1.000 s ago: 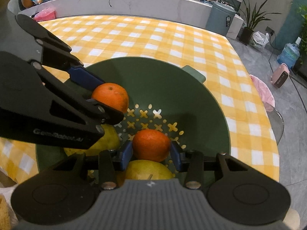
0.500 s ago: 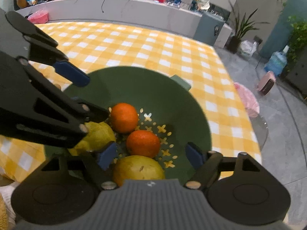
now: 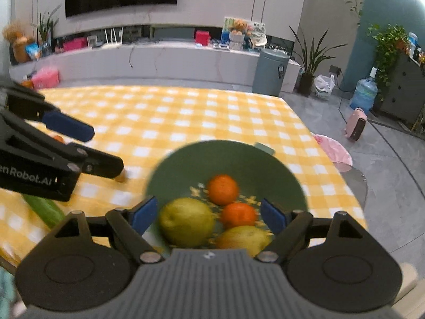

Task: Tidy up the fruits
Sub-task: 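Open both grippers to drop the oranges and pull back from the colander, then grasp an orange with the left gripper while the right gripper grasps another orange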

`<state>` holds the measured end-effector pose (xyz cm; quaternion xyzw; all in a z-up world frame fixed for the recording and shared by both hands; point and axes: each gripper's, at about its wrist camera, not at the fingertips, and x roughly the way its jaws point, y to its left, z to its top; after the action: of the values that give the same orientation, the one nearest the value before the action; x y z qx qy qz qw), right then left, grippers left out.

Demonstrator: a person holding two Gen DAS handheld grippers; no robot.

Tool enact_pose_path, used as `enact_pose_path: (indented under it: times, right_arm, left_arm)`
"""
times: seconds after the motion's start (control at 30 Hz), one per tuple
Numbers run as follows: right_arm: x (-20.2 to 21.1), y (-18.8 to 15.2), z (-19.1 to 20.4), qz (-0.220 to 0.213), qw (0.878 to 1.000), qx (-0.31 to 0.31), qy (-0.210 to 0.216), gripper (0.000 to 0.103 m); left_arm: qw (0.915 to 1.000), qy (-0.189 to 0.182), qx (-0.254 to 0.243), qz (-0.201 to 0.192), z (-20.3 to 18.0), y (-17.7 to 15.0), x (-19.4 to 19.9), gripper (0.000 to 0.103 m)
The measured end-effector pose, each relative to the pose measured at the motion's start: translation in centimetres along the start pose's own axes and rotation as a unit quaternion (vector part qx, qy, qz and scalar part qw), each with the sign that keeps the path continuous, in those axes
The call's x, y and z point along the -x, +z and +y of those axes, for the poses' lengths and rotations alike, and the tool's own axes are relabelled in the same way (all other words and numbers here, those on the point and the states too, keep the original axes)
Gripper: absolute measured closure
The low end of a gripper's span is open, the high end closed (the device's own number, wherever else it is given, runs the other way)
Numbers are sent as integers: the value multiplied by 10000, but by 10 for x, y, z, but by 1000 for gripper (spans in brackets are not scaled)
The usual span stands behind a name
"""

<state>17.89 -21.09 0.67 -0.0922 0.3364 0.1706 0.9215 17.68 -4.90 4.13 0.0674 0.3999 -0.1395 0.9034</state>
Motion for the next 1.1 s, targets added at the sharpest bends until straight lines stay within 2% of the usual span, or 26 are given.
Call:
enact_pose_path:
  times: [0.27,0.47,0.63,0.93,1.1]
  right_arm:
    - [9,-4,42,-10,9993,-289,252,21]
    - [6,-9,70,62,9980,-381,506,22]
    - [1,-11,85,147,9974,-448,552,22]
    - [-8,-13,112,225,9960,-497,705,23]
    - [-18,-12,124,280,9959,-401,760,27]
  left_arm:
    - [9992,164,329,-140,33,-31,29,37]
    - [9976,42,613,-311,56,-50,42,37]
    - [9964,110,749,-372,73,-64,45,37]
    - [9899,160,1338,-442,112,-85,48,37]
    - [9843,81,1703,-451,134,-96,47,37]
